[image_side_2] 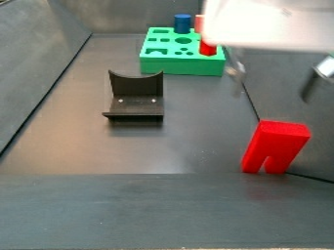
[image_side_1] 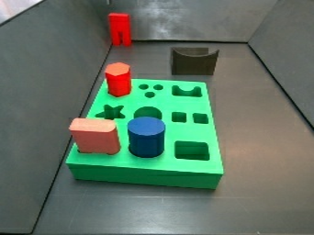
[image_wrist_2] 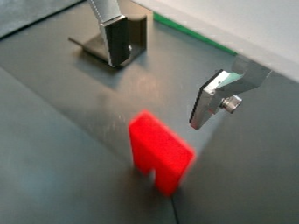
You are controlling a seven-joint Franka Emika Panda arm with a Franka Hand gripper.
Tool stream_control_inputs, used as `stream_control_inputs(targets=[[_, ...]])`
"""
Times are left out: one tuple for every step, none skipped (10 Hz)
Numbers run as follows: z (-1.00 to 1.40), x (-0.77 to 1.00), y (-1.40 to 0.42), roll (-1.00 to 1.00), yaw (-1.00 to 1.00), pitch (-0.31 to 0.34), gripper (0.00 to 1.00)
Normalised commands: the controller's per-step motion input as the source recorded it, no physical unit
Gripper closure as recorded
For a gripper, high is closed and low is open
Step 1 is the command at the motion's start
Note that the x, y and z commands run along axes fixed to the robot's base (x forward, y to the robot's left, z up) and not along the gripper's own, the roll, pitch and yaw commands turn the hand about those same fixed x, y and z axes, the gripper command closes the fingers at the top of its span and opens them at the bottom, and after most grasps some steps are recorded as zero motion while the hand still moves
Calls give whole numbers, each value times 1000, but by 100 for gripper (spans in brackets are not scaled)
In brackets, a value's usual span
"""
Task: Pick up the double-square object. Move up. Move to above the board. Insert the double-square object.
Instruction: Pick up the double-square object.
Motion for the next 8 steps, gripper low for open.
stream_control_inputs(targets=[[-269,-809,503,63,-300,-163,0],[0,-157,189,-36,-14,-23,0],[-209,-26,-51,-10,6,-83,0],[-426,-17,0,0,0,-121,0],[-680,-191,0,87,0,-250,0],[-709,-203,300,53,86,-267,0],[-709,-243,340,36,86,-270,0],[-717,-217,317,23,69,-267,0]])
